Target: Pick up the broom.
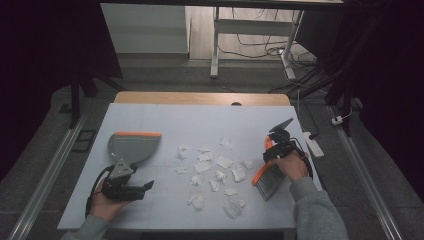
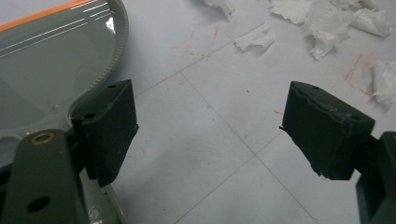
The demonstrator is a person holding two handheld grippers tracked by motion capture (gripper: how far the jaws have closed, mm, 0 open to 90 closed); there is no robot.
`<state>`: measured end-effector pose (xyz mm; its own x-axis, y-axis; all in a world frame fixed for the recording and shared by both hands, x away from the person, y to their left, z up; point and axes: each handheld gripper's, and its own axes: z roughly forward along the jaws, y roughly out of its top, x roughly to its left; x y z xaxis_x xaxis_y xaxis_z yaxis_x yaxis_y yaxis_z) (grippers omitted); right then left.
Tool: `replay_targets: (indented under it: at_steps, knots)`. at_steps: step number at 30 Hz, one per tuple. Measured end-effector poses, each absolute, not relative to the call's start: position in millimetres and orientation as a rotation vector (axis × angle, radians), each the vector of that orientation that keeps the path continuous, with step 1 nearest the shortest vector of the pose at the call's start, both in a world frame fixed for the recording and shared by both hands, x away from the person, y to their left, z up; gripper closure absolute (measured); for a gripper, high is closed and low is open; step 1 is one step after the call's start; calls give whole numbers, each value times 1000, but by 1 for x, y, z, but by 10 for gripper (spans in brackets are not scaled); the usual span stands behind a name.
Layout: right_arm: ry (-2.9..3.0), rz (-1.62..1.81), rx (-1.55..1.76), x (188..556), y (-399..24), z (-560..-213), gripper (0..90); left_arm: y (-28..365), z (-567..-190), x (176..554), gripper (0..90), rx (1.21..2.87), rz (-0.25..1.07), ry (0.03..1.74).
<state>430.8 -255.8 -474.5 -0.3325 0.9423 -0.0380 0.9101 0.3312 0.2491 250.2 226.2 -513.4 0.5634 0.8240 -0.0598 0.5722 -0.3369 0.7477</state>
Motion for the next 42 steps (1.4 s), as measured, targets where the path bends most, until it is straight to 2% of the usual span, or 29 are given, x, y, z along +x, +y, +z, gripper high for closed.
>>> replay_targets:
  at_steps: [8, 12, 20, 26, 36, 42]
  knots:
    - [2398, 224, 1731, 437, -252, -482, 443, 226, -514, 250, 189, 2054, 429, 1113]
    - [2389, 218, 1795, 438, -249, -486, 522, 225, -514, 250, 188, 2055, 431, 1108]
    - [2263, 201, 1867, 434, -243, -490, 589, 225, -514, 249, 189, 2061, 434, 1102]
    - [2260, 177, 1865, 435, -237, -490, 699, 224, -513, 248, 190, 2064, 441, 1100]
    - [2375, 241, 1746, 434, -243, -489, 707, 226, -514, 248, 190, 2064, 439, 1108]
    - [2465, 426, 1757, 434, -264, -483, 708, 227, -516, 250, 193, 2063, 433, 1119]
